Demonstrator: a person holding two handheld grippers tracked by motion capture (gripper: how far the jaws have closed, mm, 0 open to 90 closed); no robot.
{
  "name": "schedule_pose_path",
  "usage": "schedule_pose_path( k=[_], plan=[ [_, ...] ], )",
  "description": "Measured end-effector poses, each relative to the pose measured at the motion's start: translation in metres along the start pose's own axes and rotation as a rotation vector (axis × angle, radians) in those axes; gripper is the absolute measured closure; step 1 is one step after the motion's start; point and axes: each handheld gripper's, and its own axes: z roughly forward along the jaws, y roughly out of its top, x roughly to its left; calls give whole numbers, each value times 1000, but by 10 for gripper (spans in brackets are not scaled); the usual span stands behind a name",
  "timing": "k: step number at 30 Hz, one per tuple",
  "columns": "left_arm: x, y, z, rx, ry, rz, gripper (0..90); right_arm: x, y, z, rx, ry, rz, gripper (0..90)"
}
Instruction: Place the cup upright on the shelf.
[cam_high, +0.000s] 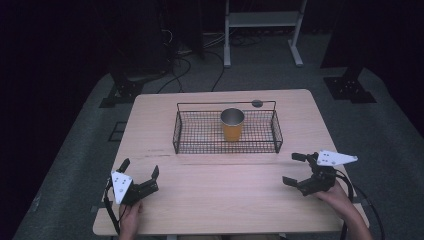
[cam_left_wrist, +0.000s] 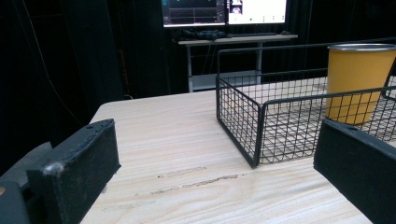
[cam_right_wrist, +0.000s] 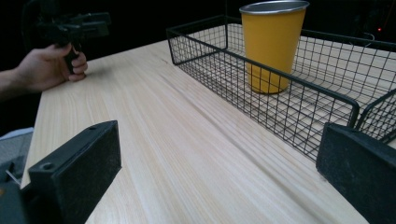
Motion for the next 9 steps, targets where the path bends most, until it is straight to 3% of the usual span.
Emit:
schedule_pose_path(
  k=[5,7,9],
  plan=[
    [0,0,0,1,1,1,0,5,-4,-2,-13,-13,-7,0],
    [0,0,0,0,2,2,0,15,-10,-5,-60,-8,0,0],
    [-1,0,0,1,2,2,0,17,-12,-5,-70,-9,0,0]
  ],
)
